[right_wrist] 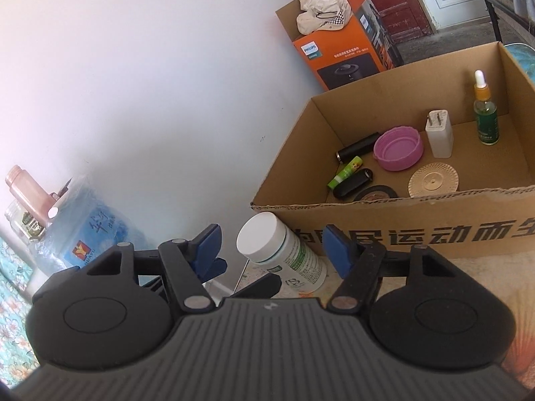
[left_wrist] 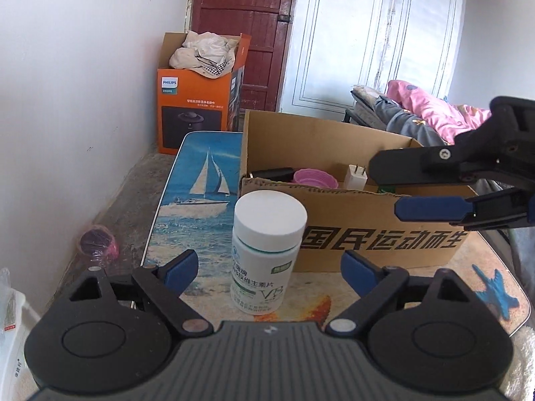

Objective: Organize rigid objects
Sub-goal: 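Grasp the white supplement bottle by its body with the right gripper, then lift the white supplement bottle and carry it toward the box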

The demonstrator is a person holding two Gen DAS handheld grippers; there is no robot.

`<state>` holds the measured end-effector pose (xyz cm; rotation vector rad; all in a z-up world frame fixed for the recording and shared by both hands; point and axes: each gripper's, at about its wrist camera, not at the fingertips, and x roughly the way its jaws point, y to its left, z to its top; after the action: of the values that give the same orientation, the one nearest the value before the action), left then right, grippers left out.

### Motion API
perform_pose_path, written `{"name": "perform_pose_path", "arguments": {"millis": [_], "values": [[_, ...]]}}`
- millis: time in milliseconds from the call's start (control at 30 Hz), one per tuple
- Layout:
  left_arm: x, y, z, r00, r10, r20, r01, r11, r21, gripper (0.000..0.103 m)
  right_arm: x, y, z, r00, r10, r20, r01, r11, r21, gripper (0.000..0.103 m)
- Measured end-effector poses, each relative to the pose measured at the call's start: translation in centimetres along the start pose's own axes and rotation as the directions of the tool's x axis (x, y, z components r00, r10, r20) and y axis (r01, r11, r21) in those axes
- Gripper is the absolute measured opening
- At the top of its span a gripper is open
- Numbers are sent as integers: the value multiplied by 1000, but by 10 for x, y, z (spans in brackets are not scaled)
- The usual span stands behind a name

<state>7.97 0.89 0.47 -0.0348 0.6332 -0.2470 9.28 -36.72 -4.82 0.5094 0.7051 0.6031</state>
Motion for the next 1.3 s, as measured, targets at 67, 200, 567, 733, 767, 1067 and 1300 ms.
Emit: {"name": "perform_pose_path", "arguments": {"millis": [67,200,567,733,767,1067,1300], "values": [[3,3,-1,1000,2,4,-2,1000,2,93,15,1,1,1000,-6,-17,6,1000,9,62],[12,5,0,1000,-2,5,2,1000,13,92,38,1,2,999,-23,-32,24,999,30,55],[34,7,2,999,-48,-7,48,999,-25,58,68,-3,3,997,-20,-75,25,997,71,36],[31,6,1,999,-50,-3,50,998,-48,57,64,-7,1,997,-7,-75,14,996,92,30],[30,5,0,999,-53,-4,52,998,-46,57,62,-8,0,997,-5,-75,12,995,98,30],[20,-25,-3,993,-114,-17,114,993,2,56,20,-20,-10,999,-31,-41,35,992,124,30],[15,-58,-6,980,-192,-46,194,979,67,55,-24,-33,-19,997,-82,2,81,985,155,32]]}}
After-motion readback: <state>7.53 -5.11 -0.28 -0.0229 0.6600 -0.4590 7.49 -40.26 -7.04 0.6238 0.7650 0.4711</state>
